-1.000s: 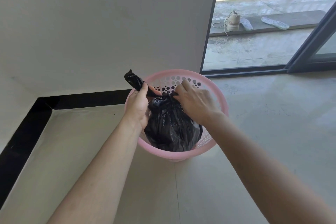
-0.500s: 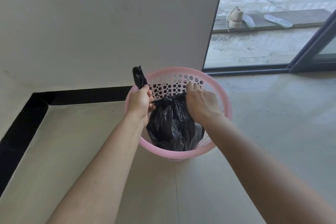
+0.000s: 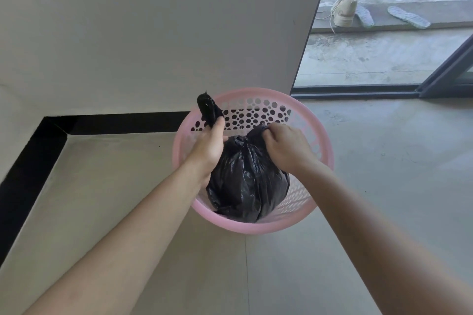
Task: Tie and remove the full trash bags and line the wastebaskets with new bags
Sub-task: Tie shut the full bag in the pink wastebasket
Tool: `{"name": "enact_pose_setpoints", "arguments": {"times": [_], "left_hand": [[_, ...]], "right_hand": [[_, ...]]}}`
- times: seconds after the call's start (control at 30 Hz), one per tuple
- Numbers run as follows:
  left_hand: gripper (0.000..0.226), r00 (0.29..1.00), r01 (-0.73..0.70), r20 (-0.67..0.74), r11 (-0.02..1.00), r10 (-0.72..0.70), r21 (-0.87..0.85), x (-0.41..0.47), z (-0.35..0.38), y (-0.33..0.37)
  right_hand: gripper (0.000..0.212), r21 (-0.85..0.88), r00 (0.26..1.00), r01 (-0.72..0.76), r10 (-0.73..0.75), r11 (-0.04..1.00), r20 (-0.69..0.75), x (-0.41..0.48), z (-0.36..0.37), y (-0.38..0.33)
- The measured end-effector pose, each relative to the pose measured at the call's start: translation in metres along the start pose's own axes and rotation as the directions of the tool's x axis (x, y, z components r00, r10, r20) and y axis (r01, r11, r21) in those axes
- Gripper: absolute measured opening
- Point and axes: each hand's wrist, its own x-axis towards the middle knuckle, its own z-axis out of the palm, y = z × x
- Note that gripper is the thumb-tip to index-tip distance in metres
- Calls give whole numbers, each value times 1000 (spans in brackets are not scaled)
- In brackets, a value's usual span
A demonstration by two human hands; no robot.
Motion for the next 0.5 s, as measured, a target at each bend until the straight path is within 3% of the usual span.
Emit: {"name": "enact_pose_setpoints", "arguments": {"times": [0.1, 0.2, 0.3, 0.5], "left_hand": [[63, 1000, -19, 8, 998, 19, 56, -22, 0, 18], [42, 998, 23, -46, 992, -29, -126, -43, -5, 59], [34, 995, 51, -78, 975, -69, -214, -70, -12, 116], [32, 996, 23, -76, 973, -42, -230, -154, -34, 264]], "right_hand": [[26, 52, 1000, 0, 0, 999, -2, -7, -15, -16], [25, 96, 1000, 5, -4, 995, -12, -16, -48, -39], [22, 134, 1000, 4, -2, 991, -15, -24, -97, -71], [25, 167, 1000, 14, -16, 986, 15, -41, -239, -162]]}}
